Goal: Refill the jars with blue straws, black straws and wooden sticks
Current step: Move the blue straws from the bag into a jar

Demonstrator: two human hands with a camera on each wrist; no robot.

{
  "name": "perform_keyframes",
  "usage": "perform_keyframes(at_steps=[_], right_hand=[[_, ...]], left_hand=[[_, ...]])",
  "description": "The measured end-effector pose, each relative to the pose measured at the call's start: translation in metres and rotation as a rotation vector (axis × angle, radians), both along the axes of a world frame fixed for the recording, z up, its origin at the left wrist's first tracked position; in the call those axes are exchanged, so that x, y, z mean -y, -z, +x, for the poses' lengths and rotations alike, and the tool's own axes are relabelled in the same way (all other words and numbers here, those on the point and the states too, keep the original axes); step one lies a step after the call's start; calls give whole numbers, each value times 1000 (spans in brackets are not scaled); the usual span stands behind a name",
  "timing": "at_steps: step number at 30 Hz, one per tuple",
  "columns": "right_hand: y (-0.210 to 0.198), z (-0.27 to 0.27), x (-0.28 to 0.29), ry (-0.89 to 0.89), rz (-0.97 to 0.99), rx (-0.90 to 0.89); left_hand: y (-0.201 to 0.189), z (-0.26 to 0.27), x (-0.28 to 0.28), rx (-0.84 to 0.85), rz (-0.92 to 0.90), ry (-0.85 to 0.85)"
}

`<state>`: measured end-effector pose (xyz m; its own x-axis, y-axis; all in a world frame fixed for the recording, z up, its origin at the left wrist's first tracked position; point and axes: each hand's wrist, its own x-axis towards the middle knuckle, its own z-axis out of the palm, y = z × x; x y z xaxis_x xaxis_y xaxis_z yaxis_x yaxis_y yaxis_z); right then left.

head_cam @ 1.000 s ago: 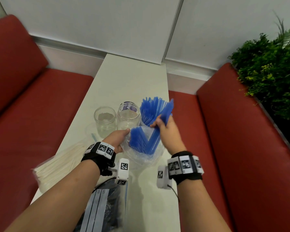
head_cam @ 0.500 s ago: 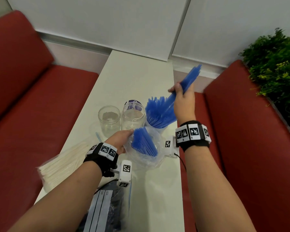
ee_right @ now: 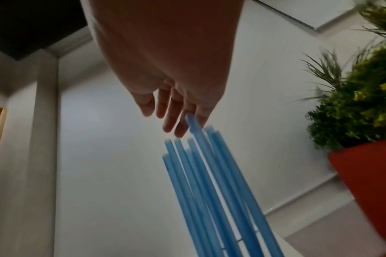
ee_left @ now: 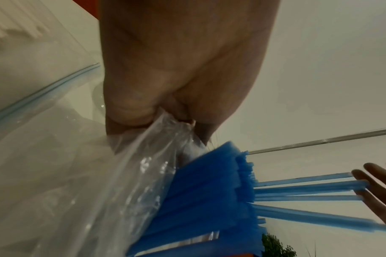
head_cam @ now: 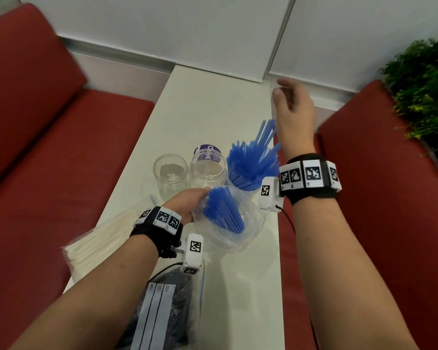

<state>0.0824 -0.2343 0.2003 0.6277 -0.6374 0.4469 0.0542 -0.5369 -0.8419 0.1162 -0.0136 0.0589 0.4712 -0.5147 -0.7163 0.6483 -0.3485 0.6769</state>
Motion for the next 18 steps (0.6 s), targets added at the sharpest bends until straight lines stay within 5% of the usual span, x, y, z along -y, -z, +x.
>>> perform_keyframes(at_steps=[7, 9, 15, 18], right_hand=[[102, -5, -24, -159, -430, -883], [101, -3, -22, -163, -461, -863], [45, 8, -12, 115, -411, -434], [48, 19, -27, 54, -564, -525]], left_hand=[[12, -4, -1, -56, -2, -81], [10, -4, 0, -54, -2, -76], [4, -6, -1, -20, 32, -69], [6, -9, 0, -27, 24, -71]])
